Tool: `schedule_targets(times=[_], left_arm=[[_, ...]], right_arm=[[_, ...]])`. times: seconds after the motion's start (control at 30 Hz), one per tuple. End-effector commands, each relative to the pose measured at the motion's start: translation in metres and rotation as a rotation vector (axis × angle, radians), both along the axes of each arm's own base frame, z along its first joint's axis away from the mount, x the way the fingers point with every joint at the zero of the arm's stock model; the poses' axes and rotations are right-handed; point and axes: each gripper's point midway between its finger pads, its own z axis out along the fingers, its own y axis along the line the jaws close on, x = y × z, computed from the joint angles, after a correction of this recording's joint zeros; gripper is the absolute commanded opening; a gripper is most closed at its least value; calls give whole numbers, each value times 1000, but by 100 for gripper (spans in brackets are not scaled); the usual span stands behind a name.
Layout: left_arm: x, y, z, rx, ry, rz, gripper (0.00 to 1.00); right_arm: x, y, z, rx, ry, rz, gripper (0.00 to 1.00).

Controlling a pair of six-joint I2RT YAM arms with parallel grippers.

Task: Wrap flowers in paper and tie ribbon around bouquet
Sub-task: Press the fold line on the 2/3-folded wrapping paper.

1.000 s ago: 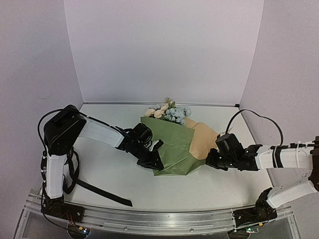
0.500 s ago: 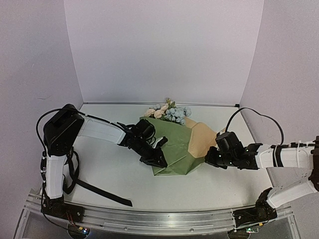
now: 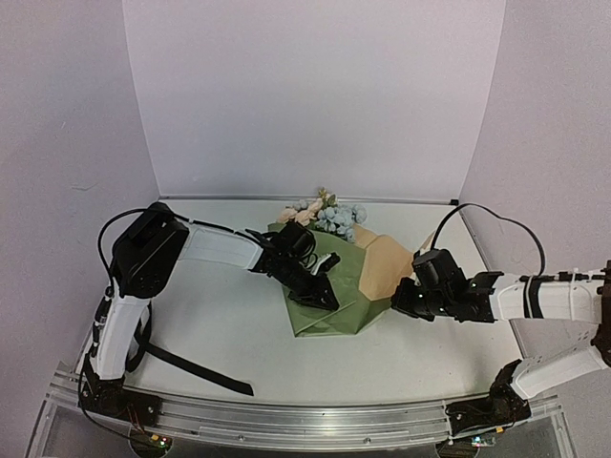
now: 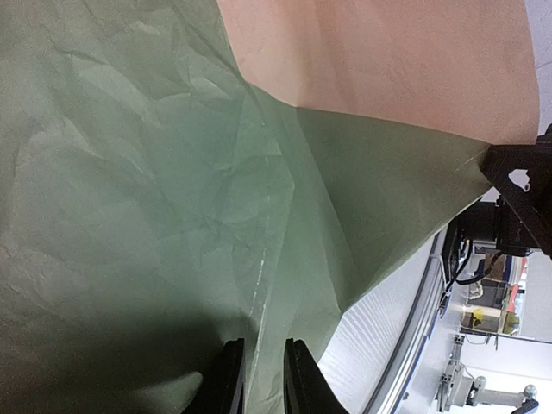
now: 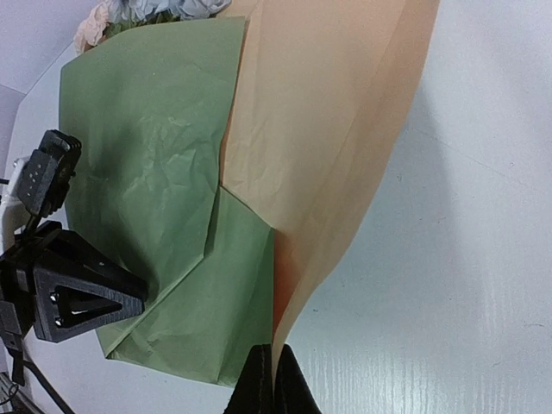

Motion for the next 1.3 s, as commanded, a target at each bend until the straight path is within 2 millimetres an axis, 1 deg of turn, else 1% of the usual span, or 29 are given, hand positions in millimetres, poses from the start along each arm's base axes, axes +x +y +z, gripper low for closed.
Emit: schedule_targets(times=[0.0, 0.03, 0.13, 0.23, 0.3, 0.47, 0.53, 0.63, 0.8, 0.9, 1.1, 1.17, 1.2, 1.27], left_arm=[[2, -3, 42, -70, -73, -18, 19], [4, -2, 46, -73, -87, -11, 20], [10, 0, 46, -53, -109, 6, 21], [13, -3, 30, -31, -94, -5, 19], [14, -9, 24, -37, -80, -18, 17], [14, -26, 15, -51, -71, -60, 17], [13, -28, 12, -48, -71, -67, 17], [8, -26, -3, -26, -48, -73, 17], [-3, -23, -31, 26, -3, -94, 17], [-4, -19, -42, 61, 4, -89, 17], [-4, -9, -57, 134, -19, -68, 18], [-5, -8, -53, 129, -29, -73, 17], [-5, -9, -49, 118, -36, -79, 17], [-6, -12, -32, 79, -56, -95, 18]], right_arm=[[7, 6, 17, 11, -35, 1, 0], [7, 6, 16, 9, -33, 1, 0], [7, 5, 16, 7, -34, -4, 0], [9, 7, 20, 11, -44, -1, 0], [11, 9, 25, 18, -52, 4, 0], [14, 18, 40, 39, -61, 32, 0], [14, 20, 46, 35, -60, 43, 0], [14, 23, 55, 55, -68, 59, 0], [13, 41, 75, 136, -61, 104, 0], [12, 50, 80, 185, -46, 120, 0], [12, 70, 89, 262, -29, 154, 0], [12, 71, 90, 263, -32, 154, 0], [12, 67, 87, 248, -26, 146, 0], [9, 58, 78, 204, -11, 125, 0]])
